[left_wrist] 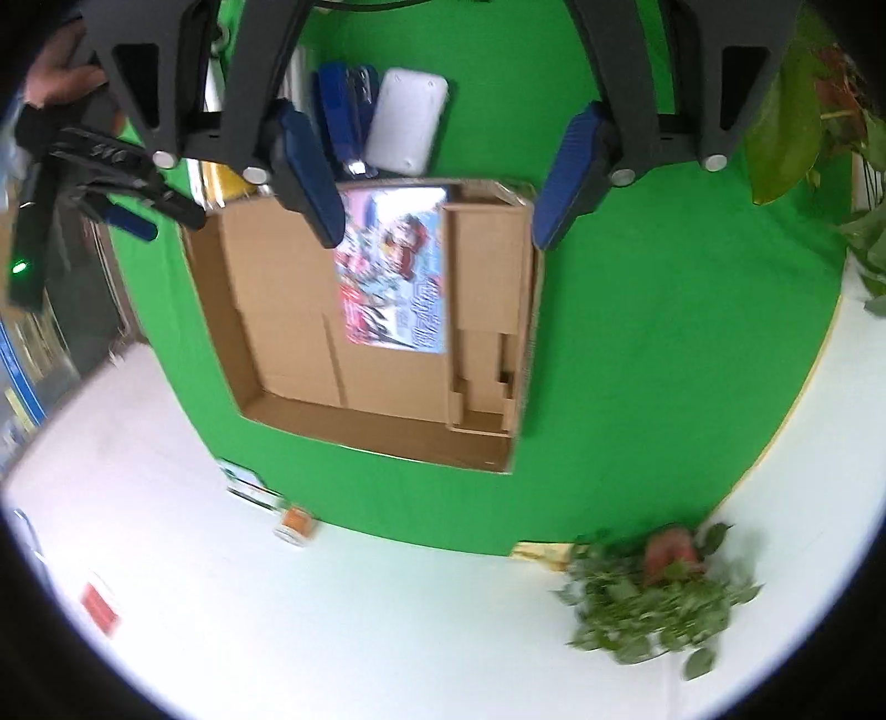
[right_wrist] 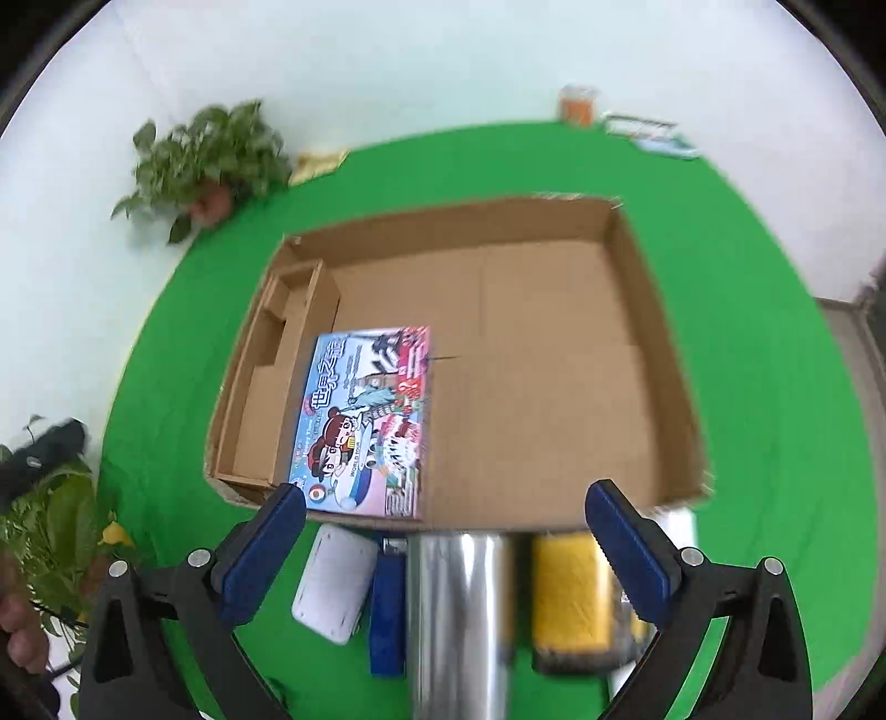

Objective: Organize rigid objects
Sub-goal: 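Lower the game box into the cardboard box beside the insert, release, then move both tools to the silver metal cylinder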

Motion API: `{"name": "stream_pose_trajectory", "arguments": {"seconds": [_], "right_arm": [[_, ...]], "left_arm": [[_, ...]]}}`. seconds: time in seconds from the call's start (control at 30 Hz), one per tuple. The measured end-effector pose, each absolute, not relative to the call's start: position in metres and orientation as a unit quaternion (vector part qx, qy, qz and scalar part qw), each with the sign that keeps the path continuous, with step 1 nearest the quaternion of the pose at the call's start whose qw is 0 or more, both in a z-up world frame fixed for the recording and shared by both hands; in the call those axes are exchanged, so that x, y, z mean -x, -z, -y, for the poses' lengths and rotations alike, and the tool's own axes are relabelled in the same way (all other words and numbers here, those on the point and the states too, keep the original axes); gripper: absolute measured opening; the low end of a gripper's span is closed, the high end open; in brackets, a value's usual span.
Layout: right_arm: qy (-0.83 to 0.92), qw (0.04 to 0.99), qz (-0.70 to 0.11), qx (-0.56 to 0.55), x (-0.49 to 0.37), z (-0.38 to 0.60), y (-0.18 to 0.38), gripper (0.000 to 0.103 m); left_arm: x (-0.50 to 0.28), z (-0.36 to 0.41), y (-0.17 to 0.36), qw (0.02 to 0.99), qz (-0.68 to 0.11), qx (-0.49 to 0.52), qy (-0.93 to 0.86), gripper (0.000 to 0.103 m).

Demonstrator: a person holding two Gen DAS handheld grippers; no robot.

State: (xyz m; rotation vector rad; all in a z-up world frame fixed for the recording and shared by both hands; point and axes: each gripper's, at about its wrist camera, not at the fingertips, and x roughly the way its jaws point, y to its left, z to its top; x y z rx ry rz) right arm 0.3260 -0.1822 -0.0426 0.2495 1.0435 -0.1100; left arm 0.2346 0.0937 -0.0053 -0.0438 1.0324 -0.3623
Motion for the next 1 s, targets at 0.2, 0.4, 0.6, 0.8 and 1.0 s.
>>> {"name": "stream_pose_trajectory", "arguments": {"seconds": [0.2,0.4,0.6,0.8,1.0], "right_arm": [[0.068,0.880,-0.456,-0.117,-0.238,0.178,-0.023,0.034],[0.133,0.898,-0.410,-0.084,-0.189,0.159,-0.051,0.102],[0.130,0.882,-0.438,-0.119,-0.163,0.162,-0.031,0.102],[0.070,0.856,-0.488,-0.154,-0.169,0.171,0.027,0.093],[0.022,0.830,-0.534,-0.159,-0.188,0.173,0.084,0.093]], "left_arm": [[-0.200,-0.080,0.005,0.849,-0.481,-0.003,0.217,0.006],[-0.168,-0.083,0.005,0.864,-0.454,0.003,0.216,0.089],[-0.149,-0.105,0.011,0.858,-0.462,0.034,0.224,0.061],[-0.139,-0.107,0.025,0.835,-0.493,0.036,0.241,0.006],[-0.142,-0.095,0.036,0.827,-0.519,0.064,0.206,0.077]]}}
